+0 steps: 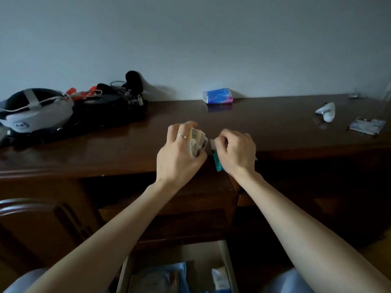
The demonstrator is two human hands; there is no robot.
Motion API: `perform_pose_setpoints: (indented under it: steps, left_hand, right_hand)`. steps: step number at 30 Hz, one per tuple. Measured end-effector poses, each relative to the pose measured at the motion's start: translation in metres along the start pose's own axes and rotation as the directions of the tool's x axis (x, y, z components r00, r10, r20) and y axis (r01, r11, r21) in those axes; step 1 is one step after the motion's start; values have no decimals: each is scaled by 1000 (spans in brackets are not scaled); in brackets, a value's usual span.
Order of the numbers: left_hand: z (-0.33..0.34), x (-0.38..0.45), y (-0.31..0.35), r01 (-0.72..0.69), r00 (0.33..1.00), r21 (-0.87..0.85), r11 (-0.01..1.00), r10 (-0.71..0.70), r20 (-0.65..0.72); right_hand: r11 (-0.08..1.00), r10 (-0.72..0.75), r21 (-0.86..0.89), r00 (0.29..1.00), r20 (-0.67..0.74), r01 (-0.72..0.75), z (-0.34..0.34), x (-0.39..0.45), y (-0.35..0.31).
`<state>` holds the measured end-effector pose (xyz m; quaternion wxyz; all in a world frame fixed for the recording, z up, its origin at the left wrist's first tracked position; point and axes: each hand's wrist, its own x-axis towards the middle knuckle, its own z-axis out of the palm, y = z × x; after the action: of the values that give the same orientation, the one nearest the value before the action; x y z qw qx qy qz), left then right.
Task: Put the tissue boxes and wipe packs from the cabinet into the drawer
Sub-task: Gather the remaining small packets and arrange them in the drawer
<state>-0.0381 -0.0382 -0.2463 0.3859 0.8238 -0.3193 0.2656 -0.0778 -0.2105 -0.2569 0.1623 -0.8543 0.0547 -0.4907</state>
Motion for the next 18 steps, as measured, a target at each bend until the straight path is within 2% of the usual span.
perform_pose_setpoints:
  steps: [3, 4, 6, 7, 8, 9, 10, 11, 12, 13, 14, 16, 18]
  left_hand:
    - [-3, -59, -8, 61, 991, -179, 982, -80, -104]
    - [1, -82, -15, 83, 988, -218, 972, -110, -112]
    - [11, -134, -32, 179, 977, -267, 947, -203, -66]
    - [17, -161, -42, 255, 962, -272, 928, -271, -22]
    - [23, -188, -53, 336, 939, -261, 905, -342, 26]
    - [30, -215, -64, 409, 912, -237, 881, -403, 73]
    - [37, -239, -75, 463, 886, -206, 862, -450, 112]
    - [43, -262, -86, 501, 864, -167, 849, -483, 140]
    - [48, -281, -95, 536, 841, -128, 834, -515, 162]
    - [53, -297, -104, 581, 809, -97, 808, -559, 183]
    - [57, -310, -112, 638, 763, -85, 765, -615, 198]
    - [62, -328, -124, 732, 676, -81, 677, -706, 210]
    - [64, -339, -134, 753, 652, -68, 654, -728, 214]
  right_hand:
    - [987, 90, 144, 992, -85, -78, -3, -63, -7]
    - [974, 154, 179, 986, -59, -141, -2, -91, -7]
    - [914, 330, 212, 938, 102, -345, 3, -154, -3]
    - [853, 449, 189, 868, 213, -487, 8, -185, -1]
    - [755, 581, 127, 746, 325, -643, 15, -215, 4]
    - [621, 706, 26, 574, 415, -783, 24, -243, 11]
    - [456, 800, -86, 366, 475, -886, 32, -268, 18]
    - [277, 843, -166, 156, 515, -946, 39, -289, 24]
    - [110, 835, -209, -24, 550, -972, 45, -308, 27]
    - [-2, 803, -239, -144, 579, -971, 50, -323, 29]
    - [-46, 771, -262, -201, 604, -964, 52, -336, 30]
    - [-53, 699, -285, -239, 674, -957, 53, -358, 29]
    - [-25, 636, -313, -257, 728, -949, 57, -373, 31]
